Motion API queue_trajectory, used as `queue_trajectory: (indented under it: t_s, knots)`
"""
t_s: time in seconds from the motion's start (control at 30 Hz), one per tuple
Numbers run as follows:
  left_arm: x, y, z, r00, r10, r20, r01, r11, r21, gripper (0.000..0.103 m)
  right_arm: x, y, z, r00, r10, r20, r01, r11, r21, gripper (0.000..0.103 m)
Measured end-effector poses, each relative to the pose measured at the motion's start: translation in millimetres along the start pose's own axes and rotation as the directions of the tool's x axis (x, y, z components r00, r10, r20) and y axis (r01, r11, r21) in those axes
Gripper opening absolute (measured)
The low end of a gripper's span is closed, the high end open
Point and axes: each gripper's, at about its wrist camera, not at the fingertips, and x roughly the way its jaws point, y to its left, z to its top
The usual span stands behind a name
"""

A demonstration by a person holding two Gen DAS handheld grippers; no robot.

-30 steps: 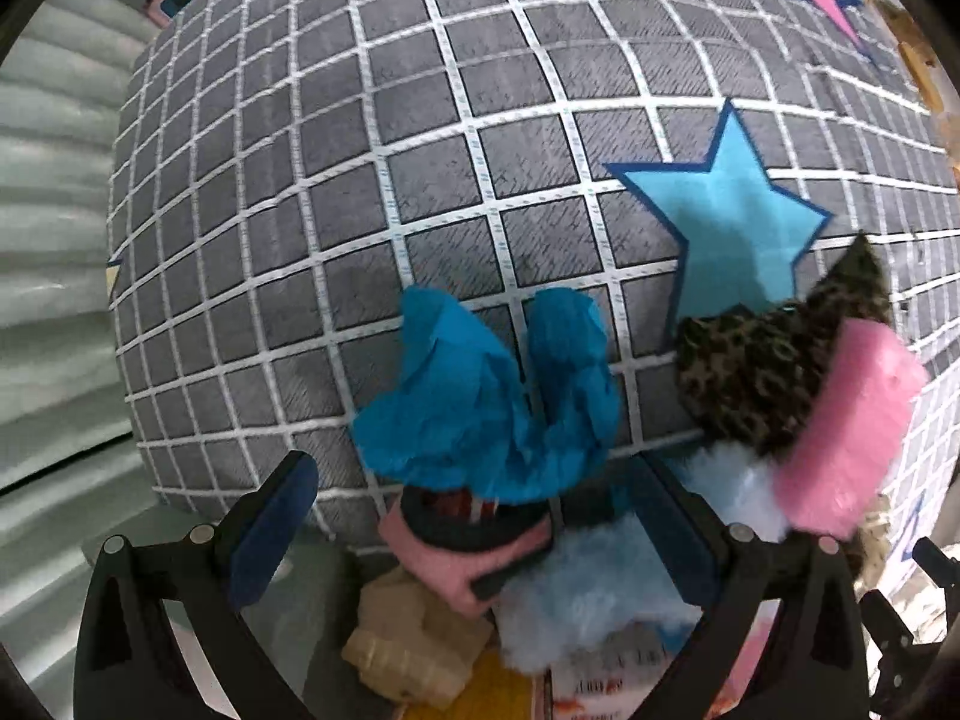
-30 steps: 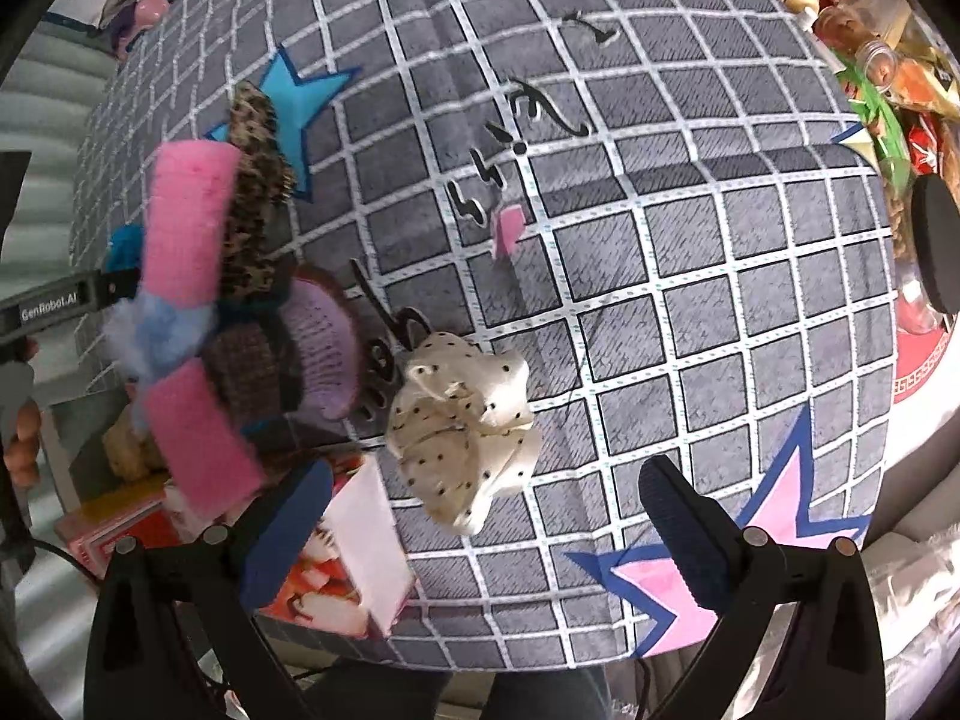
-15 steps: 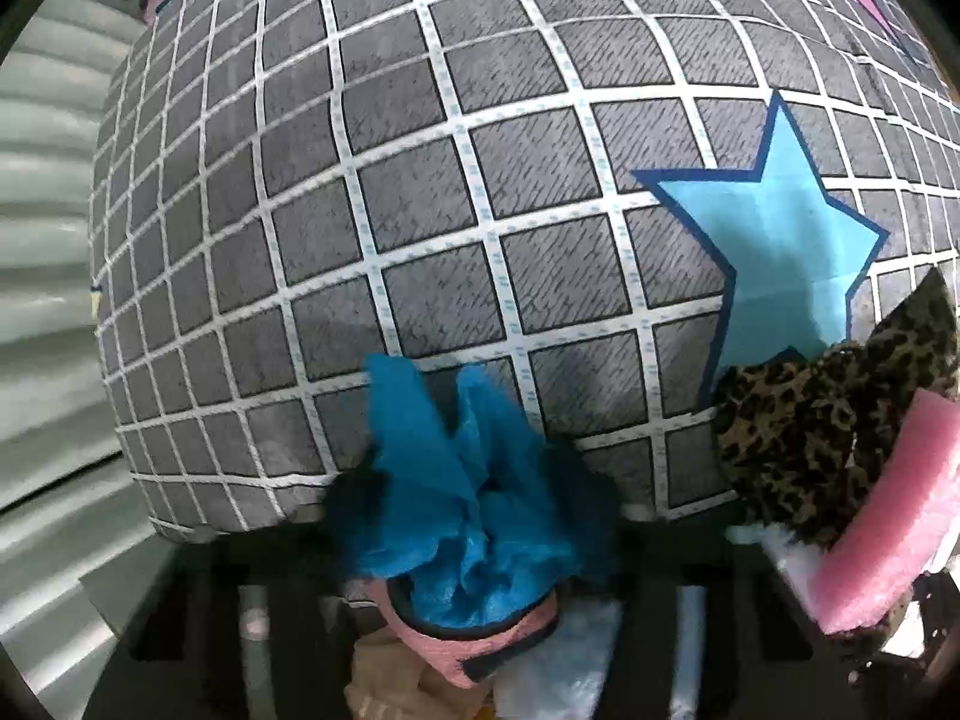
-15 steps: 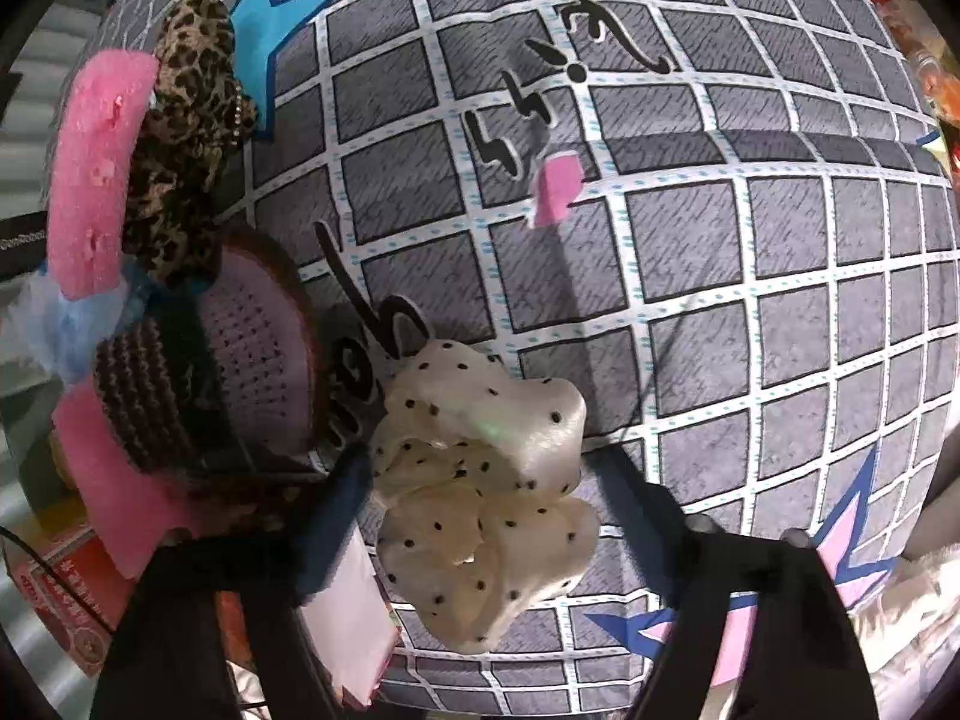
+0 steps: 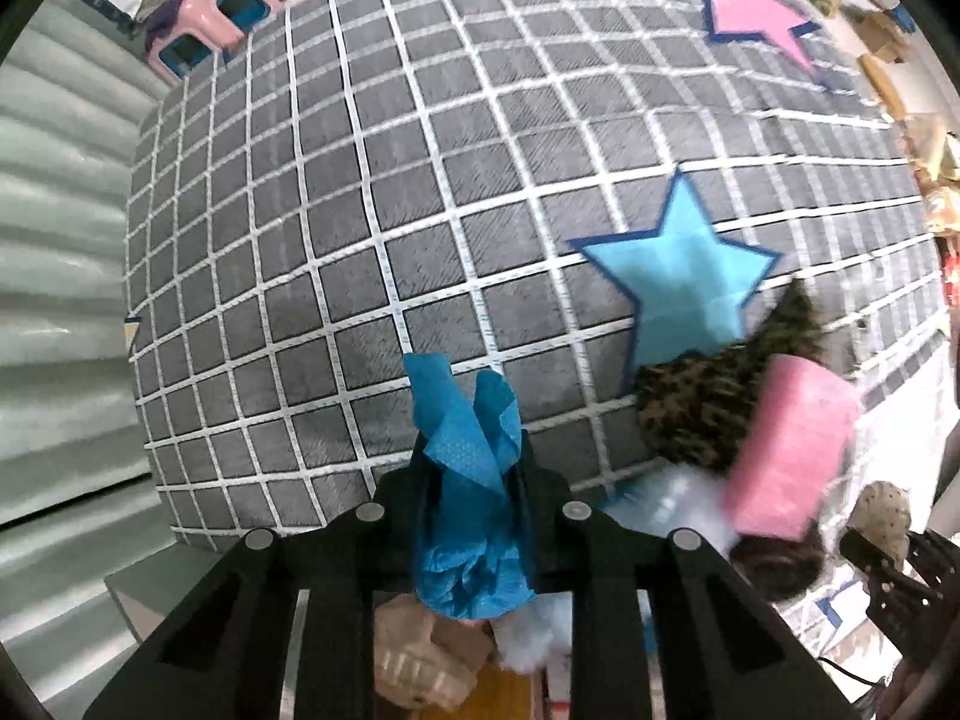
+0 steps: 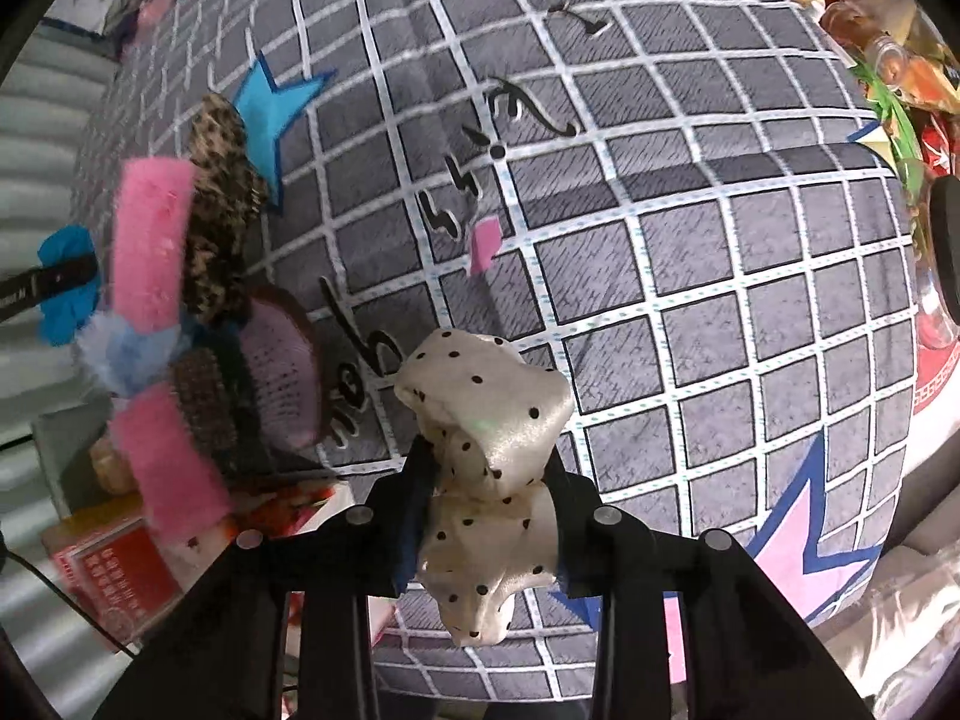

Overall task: Organize soft objects
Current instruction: 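Carry the blue cloth and polka-dot scrunchie with both tools over the white box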

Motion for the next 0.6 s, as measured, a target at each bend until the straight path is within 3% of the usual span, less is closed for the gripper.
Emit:
queue_trajectory:
  t_s: [0.17,0.3,0.33,0.6]
  knots:
    - [-43.1,-17.2,-16.8,0.998,-0.035,0.045,0.033,0.999,0.036,0.025,-7.0,-9.5,-4.8,0.999,0.014,0.039,-0.014,1.000,-0.012,0.035]
    - [-75.6,-49.3,-43.4,0.995,-0.074,0.065,0.069,0.995,0.069,0.025,-37.8,-17.8,-4.5,0.999,0.007,0.043,-0.006,1.000,-0.027,0.035]
    - [-64.6,-53.1,-50.3,0.994,-0.092,0.061,0.087,0.993,0.078,0.025,-46.2,-17.3,-13.3,0.999,0.008,0.041,-0.006,0.999,-0.035,0.035]
    - [-85.6,-93.2,-114.4,0.995,-0.097,0.037,0.090,0.981,0.173,0.025,-95.9,-28.2,-21.4,1.000,0.012,0.006,-0.011,0.992,-0.126,0.035]
